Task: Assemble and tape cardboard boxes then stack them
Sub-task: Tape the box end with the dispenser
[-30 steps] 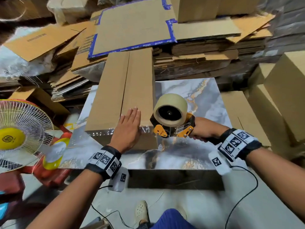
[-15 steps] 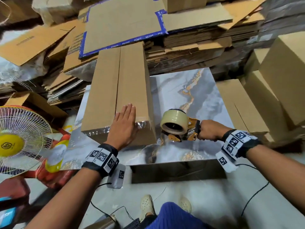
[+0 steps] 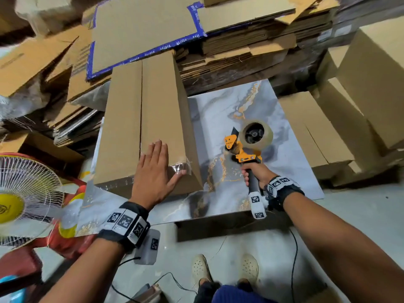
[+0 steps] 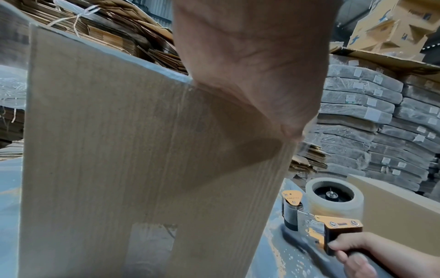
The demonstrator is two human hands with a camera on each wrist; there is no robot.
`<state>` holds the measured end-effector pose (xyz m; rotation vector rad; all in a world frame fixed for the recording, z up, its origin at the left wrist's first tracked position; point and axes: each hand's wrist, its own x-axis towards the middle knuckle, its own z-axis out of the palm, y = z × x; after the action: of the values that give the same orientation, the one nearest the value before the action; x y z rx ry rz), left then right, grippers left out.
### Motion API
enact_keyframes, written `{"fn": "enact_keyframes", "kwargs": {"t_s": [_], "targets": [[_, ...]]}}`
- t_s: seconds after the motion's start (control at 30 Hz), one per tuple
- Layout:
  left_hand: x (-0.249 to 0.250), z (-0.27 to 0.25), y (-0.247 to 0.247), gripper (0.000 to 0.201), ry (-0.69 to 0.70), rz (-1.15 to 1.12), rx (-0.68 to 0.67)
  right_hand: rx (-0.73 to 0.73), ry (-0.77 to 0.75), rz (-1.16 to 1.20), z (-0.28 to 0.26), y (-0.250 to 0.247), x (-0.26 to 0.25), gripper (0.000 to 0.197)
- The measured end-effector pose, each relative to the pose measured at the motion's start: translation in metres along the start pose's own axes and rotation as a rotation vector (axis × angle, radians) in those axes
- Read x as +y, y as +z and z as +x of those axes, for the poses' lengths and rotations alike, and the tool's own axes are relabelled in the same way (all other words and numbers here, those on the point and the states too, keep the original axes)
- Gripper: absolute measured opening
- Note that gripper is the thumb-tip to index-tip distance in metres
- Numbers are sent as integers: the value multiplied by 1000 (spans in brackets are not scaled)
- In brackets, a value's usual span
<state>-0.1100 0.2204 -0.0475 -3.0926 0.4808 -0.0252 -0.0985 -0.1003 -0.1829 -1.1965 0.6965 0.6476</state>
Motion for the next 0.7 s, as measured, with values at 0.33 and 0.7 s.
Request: {"fn": "enact_keyframes", "kwargs": {"t_s": [0.33, 0.7], "targets": [[9, -3, -2, 95, -73, 56, -13, 0, 63, 128, 31, -19, 18, 33], [17, -3, -9, 118, -65, 56, -32, 566, -85, -827, -11, -30, -1, 53]]}}
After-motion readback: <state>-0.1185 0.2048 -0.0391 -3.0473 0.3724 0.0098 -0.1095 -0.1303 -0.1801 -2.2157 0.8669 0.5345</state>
